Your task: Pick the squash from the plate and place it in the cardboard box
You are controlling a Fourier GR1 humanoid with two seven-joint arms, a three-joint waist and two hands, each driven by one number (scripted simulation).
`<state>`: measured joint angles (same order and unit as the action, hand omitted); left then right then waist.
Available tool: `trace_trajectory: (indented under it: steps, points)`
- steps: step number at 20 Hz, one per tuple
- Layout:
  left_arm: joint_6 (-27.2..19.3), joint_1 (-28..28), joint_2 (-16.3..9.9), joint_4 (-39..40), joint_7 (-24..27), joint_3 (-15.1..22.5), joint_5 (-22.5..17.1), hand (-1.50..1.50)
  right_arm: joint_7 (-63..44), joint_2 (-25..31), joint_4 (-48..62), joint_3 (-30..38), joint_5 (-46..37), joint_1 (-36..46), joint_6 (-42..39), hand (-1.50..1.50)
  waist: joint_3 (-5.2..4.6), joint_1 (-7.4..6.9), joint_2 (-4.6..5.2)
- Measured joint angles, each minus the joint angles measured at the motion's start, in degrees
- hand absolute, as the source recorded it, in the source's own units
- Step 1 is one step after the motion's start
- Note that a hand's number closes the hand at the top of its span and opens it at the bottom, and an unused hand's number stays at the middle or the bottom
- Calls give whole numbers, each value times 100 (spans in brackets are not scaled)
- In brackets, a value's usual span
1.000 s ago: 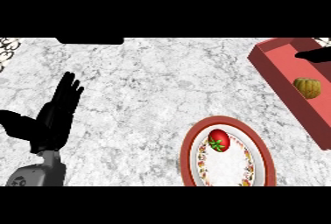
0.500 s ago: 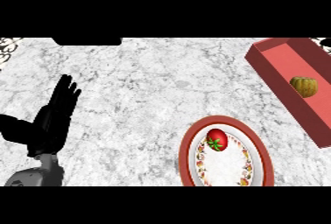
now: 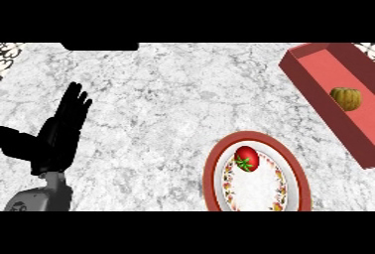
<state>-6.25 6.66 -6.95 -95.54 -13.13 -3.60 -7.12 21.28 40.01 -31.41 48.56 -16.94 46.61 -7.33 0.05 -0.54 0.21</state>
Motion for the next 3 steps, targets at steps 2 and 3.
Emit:
trace_trajectory:
  steps: [2, 3]
  points:
    - [82, -85, -33, -6, 74, -44, -41, 0, 166, 173, 125, 47, 140, -121, -100, -150, 2, -7, 2]
    - [61, -64, -32, -53, 19, -42, -36, 0, 301, 254, 234, 76, 201, -208, -165, -150, 1, -12, 4]
